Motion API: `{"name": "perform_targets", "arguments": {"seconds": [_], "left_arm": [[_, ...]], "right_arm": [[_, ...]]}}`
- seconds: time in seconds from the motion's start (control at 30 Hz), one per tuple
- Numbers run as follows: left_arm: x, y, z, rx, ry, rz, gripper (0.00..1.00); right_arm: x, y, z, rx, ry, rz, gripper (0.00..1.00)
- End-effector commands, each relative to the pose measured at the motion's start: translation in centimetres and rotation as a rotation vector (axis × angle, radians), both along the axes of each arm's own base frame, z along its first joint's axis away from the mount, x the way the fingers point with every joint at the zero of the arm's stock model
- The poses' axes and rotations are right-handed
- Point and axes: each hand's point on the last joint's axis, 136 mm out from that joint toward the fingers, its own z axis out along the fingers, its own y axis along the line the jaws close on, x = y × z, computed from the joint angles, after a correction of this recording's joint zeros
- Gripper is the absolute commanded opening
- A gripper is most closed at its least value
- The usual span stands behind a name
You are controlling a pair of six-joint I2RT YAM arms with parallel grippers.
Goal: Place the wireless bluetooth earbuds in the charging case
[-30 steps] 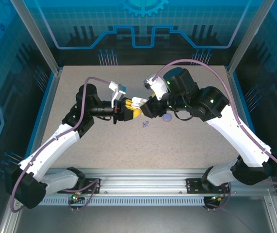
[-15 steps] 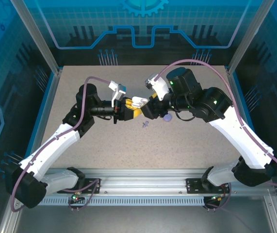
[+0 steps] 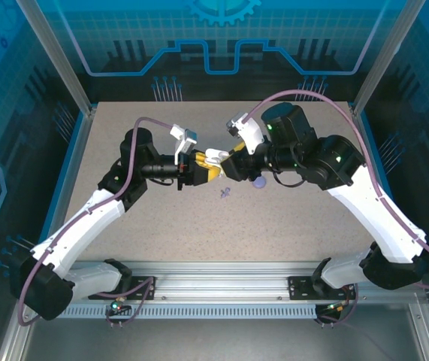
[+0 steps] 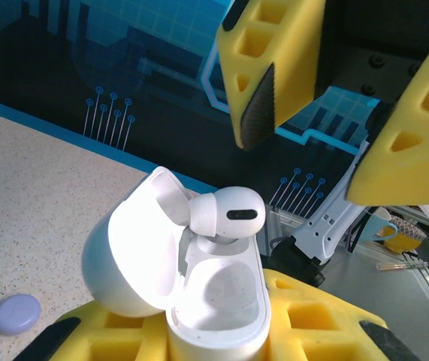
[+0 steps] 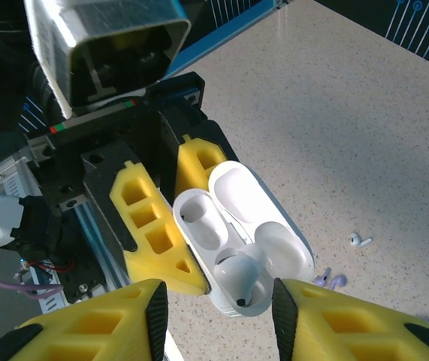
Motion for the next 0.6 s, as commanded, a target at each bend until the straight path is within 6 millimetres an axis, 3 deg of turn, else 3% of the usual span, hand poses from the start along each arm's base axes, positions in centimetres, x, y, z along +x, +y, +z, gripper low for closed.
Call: {"name": "perform_targets", "arguments": {"seconds": [0.0,0.57], "left_arm": [[0.1,-0.2,1.2,-0.004,-0.043,0.006,0.11],[0.5,-0.1,1.2,0.002,-0.046,0.024,0.11]], "right_arm": [[0.2,0.1,0.8,0.023,0.009,-0.008,0.43],[2.1,0.9,-1.3,-0.043,0.07,-0.068,0.46]]}}
